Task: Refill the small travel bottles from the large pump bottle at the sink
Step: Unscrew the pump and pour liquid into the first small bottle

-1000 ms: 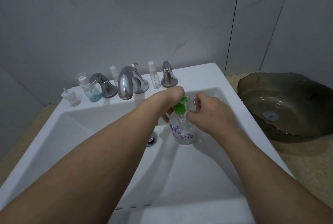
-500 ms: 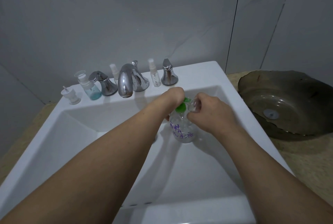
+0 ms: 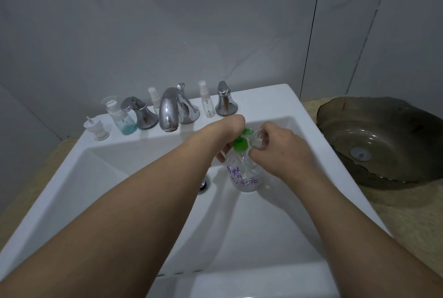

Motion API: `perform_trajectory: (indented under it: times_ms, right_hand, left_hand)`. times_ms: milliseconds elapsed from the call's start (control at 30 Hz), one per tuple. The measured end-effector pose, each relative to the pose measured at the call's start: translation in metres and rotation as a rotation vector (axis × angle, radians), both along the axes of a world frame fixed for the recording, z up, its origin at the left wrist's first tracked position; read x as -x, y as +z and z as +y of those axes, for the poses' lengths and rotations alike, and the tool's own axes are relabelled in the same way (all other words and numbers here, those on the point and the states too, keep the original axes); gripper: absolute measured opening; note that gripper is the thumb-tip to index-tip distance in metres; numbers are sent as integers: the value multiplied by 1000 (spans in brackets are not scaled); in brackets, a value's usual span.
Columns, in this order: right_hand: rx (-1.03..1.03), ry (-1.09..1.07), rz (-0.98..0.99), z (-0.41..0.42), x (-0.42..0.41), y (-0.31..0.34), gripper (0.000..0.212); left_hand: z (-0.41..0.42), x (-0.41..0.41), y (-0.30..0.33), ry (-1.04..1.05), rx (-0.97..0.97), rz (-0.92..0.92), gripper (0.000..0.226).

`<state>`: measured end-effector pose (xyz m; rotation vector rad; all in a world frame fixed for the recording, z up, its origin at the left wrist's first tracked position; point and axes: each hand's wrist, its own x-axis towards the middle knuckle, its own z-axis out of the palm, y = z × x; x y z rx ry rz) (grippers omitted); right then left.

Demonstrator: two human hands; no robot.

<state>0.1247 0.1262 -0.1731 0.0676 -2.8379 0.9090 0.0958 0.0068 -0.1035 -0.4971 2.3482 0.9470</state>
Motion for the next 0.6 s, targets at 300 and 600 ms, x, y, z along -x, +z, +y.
perform_trajectory:
  times_ms: [300, 600]
  right_hand:
    - [-52, 10, -63, 2, 0, -1, 26]
    - [-40, -2, -42, 0, 2, -2, 25]
  left_hand:
    - [9, -1, -9, 27, 24, 19, 41]
    - [4, -2, -4, -7, 24, 10, 38]
